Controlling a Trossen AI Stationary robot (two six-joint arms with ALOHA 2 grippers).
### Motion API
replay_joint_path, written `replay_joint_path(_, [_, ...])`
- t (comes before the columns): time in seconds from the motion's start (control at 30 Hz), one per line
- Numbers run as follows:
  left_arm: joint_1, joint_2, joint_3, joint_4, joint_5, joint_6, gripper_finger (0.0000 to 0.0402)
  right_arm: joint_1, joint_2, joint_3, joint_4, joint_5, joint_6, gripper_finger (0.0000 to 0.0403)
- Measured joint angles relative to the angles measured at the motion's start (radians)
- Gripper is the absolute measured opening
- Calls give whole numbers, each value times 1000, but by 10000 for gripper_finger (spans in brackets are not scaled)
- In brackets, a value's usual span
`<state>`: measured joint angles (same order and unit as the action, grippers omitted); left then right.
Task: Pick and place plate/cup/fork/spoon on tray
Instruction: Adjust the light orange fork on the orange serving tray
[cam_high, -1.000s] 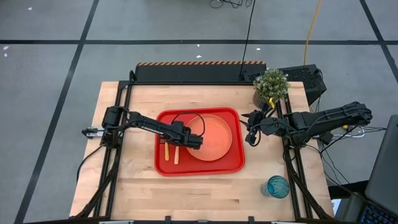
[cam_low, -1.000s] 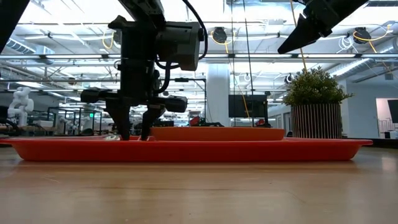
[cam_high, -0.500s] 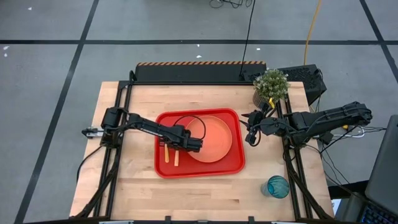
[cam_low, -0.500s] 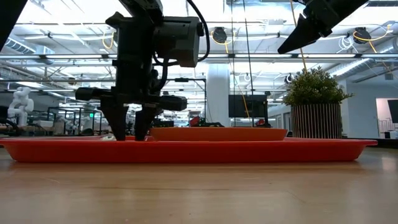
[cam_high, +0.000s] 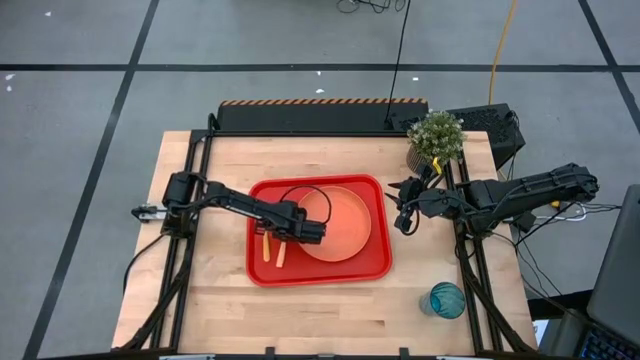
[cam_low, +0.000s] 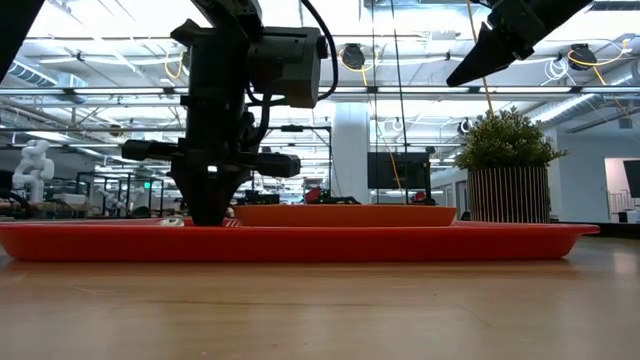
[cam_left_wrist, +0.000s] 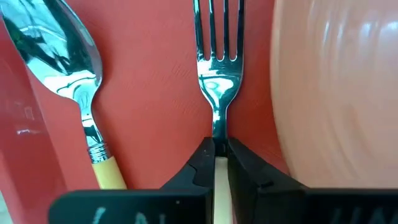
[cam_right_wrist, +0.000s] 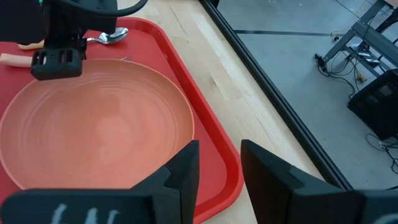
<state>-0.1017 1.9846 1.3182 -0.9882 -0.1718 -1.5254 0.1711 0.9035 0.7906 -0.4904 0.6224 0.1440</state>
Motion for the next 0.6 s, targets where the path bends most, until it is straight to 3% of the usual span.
replay_joint_path(0.6, [36,0,0,-5,16,-31,28,0,0,0,0,0,-11,110])
